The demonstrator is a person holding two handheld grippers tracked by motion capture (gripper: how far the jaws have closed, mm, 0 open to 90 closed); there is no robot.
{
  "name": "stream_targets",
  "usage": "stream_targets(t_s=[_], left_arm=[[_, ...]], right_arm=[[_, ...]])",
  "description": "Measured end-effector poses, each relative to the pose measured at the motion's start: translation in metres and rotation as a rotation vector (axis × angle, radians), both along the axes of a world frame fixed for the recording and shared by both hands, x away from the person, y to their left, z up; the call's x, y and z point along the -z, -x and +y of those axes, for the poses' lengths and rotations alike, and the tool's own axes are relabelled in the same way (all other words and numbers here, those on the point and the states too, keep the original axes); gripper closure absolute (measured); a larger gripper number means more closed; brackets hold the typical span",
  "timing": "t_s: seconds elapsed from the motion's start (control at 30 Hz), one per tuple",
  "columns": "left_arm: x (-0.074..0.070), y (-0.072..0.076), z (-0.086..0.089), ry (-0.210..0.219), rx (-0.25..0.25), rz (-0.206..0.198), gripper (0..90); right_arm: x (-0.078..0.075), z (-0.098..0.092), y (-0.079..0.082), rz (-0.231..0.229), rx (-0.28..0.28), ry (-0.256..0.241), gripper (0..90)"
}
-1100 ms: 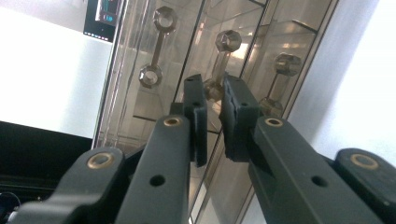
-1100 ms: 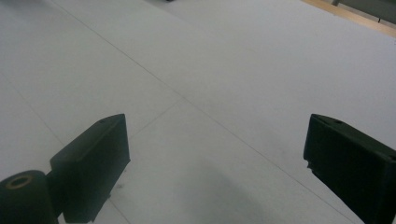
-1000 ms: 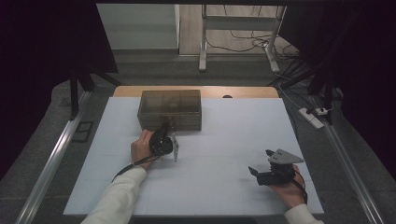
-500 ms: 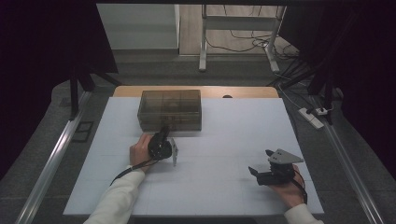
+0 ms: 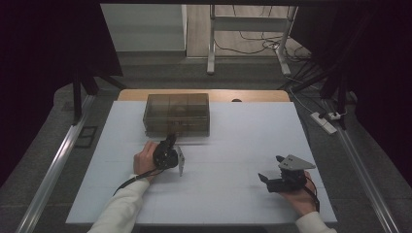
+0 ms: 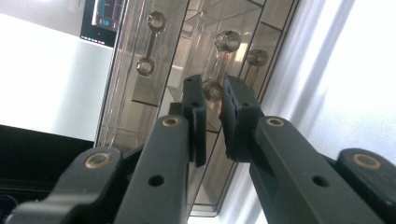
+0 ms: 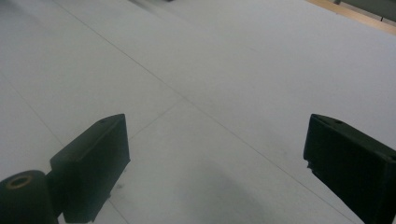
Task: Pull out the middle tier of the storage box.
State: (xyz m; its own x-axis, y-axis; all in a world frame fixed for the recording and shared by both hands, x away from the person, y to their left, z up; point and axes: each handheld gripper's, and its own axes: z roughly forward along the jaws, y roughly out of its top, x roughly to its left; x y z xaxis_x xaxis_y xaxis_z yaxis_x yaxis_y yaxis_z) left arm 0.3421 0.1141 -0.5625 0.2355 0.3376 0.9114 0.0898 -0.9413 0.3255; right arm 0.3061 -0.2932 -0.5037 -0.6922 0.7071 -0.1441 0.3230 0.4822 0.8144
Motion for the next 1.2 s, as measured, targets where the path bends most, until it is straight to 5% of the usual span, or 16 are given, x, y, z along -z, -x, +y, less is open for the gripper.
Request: stream_targets(t_s=[0.17, 0.2, 0.43, 0.47, 0.67, 0.7, 0.77, 1.03, 1.2], left_arm=[[-0.006, 0.001, 0.001, 0.057, 0.009, 0.031, 72.3], [-0.011, 0.001, 0.003, 0.112, 0.013, 0.055, 69.4], [-0.025, 0.001, 0.012, 0.248, 0.043, 0.124, 57.8], [-0.031, 0.001, 0.015, 0.302, 0.053, 0.155, 56.6], [-0.046, 0.001, 0.022, 0.422, 0.084, 0.257, 49.3], [-0.046, 0.001, 0.022, 0.422, 0.084, 0.257, 47.3], [-0.049, 0.0, 0.024, 0.467, 0.103, 0.325, 42.3], [-0.054, -0.001, 0.029, 0.523, 0.124, 0.374, 36.8], [-0.06, -0.002, 0.03, 0.561, 0.149, 0.441, 34.3]], right_arm=[[0.0, 0.0, 0.0, -0.002, 0.0, 0.0, 6.8], [0.0, 0.0, 0.0, -0.002, 0.0, -0.003, 6.8], [-0.001, 0.0, 0.001, -0.006, 0.002, 0.001, 6.8], [-0.001, -0.001, 0.0, -0.004, -0.001, -0.004, 6.8], [-0.001, 0.0, 0.001, -0.005, -0.003, -0.004, 6.8], [-0.001, 0.0, 0.001, -0.005, -0.003, -0.004, 6.8], [-0.002, -0.001, 0.001, -0.007, -0.001, -0.005, 6.8], [-0.002, 0.0, 0.002, -0.009, -0.008, -0.006, 6.8], [-0.002, 0.0, 0.002, -0.009, -0.009, -0.006, 6.8]])
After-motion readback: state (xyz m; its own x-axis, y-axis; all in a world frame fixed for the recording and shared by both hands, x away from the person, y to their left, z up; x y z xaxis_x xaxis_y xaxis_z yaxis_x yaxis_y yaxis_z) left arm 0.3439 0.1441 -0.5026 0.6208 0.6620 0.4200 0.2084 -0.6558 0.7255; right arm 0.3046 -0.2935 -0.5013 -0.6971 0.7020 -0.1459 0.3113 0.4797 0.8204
